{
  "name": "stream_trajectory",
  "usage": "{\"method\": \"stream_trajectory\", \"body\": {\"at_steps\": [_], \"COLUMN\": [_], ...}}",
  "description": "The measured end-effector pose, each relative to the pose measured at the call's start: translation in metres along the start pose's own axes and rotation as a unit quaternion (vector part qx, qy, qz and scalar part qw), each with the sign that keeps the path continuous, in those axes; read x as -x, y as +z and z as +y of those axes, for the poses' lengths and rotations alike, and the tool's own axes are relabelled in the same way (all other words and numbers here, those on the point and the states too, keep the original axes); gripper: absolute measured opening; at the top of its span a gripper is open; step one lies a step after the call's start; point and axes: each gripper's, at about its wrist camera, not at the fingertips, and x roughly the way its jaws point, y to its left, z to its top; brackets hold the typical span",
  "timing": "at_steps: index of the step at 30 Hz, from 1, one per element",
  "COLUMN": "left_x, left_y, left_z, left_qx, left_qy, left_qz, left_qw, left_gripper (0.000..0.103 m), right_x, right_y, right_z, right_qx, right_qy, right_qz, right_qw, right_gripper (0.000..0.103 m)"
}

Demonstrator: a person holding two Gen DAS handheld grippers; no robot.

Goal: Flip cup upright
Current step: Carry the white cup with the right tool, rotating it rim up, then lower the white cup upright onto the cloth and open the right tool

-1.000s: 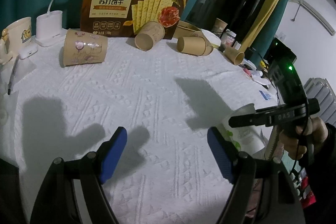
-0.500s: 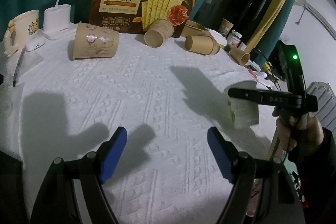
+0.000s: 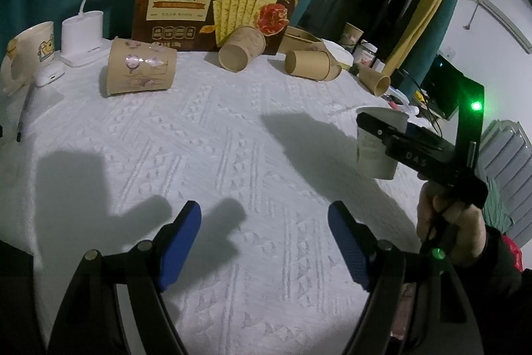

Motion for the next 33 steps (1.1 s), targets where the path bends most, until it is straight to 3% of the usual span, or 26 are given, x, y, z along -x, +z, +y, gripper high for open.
{"method": "stream_trajectory", "body": {"at_steps": [17,29,31,33], "left_x": [-0.009,-0.007,-0.006,-0.005], "left_y": [-0.001,-0.005,-0.006,-0.007], "left_z": [-0.026,-0.037,-0.037,-0.038], "left_qx": [-0.026,-0.040,-0.040,-0.042], "left_qy": [-0.011,-0.011,-0.009,-0.009], "left_qz": [0.014,0.014,0.014,0.014], "left_qw": [0.9995,0.9991,0.9991,0.9990], "left_gripper": [0.079,0.079,0.079,0.079], "right_x": [0.037,0.056,0.053,0.052], "right_y": [-0.037,-0.053,-0.055,-0.058], "right_z": [0.012,0.015,0.016,0.017], "right_qx": [0.030,0.029,0.031,0.032], "right_qy": [-0.010,-0.012,-0.008,-0.007], "right_qz": [-0.056,-0.047,-0.034,-0.026], "right_qw": [0.998,0.998,0.999,0.999], "right_gripper": [0.067,0.068,0.075,0.076]}}
